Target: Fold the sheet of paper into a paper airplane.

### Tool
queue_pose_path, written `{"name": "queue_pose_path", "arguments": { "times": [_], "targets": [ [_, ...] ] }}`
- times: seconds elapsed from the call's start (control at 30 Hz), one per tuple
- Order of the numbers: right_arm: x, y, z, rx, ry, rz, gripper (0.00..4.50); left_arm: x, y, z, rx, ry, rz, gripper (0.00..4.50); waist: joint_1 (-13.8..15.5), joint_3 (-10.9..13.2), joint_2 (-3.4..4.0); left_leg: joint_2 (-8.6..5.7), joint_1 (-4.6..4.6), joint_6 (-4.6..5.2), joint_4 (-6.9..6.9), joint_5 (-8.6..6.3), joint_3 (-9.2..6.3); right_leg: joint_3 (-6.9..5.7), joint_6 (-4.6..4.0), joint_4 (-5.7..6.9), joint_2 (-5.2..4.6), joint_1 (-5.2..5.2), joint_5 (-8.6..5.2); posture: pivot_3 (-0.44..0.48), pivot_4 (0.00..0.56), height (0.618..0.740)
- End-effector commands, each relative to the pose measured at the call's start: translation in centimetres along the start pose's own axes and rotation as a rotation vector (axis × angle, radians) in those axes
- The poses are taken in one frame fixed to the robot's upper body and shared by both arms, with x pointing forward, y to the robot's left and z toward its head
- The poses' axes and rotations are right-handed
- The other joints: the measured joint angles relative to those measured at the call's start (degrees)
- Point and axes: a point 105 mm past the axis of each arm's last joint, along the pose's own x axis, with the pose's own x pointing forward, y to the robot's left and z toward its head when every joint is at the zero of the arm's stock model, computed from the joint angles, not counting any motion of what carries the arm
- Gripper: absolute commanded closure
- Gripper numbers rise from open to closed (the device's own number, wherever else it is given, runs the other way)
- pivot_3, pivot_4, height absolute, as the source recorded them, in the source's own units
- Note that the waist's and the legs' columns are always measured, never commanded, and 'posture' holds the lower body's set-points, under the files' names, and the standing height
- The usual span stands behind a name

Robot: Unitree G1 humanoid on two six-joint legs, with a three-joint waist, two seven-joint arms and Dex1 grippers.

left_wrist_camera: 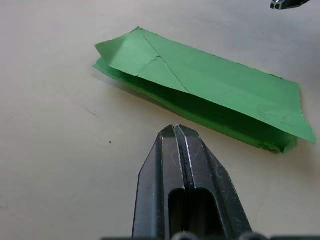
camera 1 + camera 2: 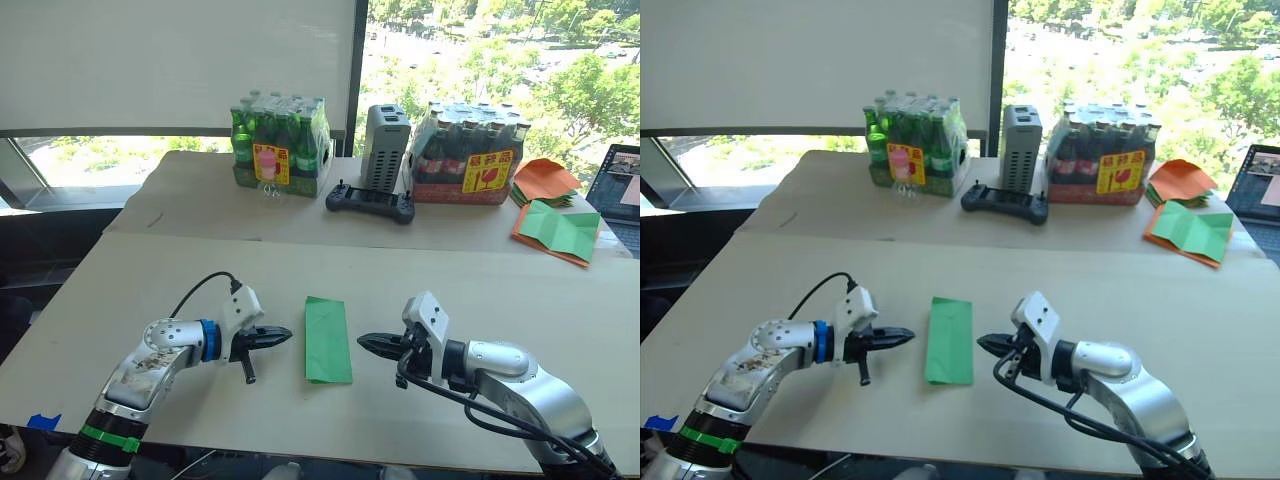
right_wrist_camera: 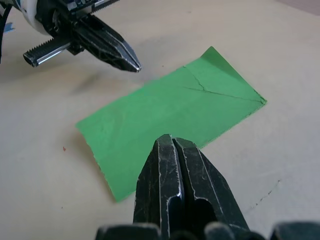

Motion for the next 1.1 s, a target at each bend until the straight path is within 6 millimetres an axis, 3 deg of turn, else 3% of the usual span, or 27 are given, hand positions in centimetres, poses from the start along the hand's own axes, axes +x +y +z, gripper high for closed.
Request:
{"name": "queue_pose_path", "arguments": {
  "times": [0.03,0.37,0.57,0.63,0.83,1.1],
  "targets": [
    [-0.4,-0.2,1.7,-0.028,-0.063,-0.007,4.46,0.9,-0.3,1.4,0.034,-0.06,-0.011,4.5,0.0,0.0,0.0,0.0,0.0,0.0,-0.01,0.0,0.0,0.0,0.0,0.0,0.0,-0.01,0.0,0.0,0.15,0.675],
    [-0.2,0.4,4.6,-0.011,-0.164,0.03,4.46,4.3,-1.3,6.2,0.116,-0.185,-0.124,4.5,-0.09,0.0,-0.01,0.0,-0.04,0.0,0.05,0.0,0.0,0.0,0.01,0.0,-0.02,0.0,0.0,0.0,0.15,0.675],
    [1.0,-0.1,6.4,-0.027,-0.204,0.012,4.46,6.5,-2.2,6.5,0.129,-0.185,-0.188,4.5,-0.18,0.0,-0.01,0.0,-0.05,0.0,0.08,0.0,0.0,0.0,0.01,0.01,-0.02,0.0,0.01,0.0,0.15,0.675],
    [1.5,-0.4,5.9,-0.044,-0.166,-0.004,4.46,6.8,-2.4,6.6,0.137,-0.187,-0.197,4.5,-0.16,0.0,-0.01,0.0,-0.05,0.0,0.08,0.0,0.01,0.0,0.01,0.01,-0.02,0.0,0.01,0.0,0.15,0.675],
    [1.0,-4.0,0.6,-0.055,0.072,-0.184,4.46,6.0,-1.8,6.4,0.145,-0.177,-0.173,4.5,-0.08,0.0,-0.01,-0.04,-0.05,0.0,0.12,0.0,0.0,-0.01,0.01,0.02,-0.05,0.0,0.01,0.0,0.15,0.675],
    [0.5,-4.9,-0.5,-0.024,0.083,-0.222,4.46,3.3,-0.6,2.9,0.107,-0.07,-0.082,4.5,-1.08,0.0,-0.01,0.02,-0.05,-0.01,0.09,0.02,0.02,0.03,0.01,0.11,-0.02,-0.08,0.01,0.0,0.15,0.675]
  ]
}}
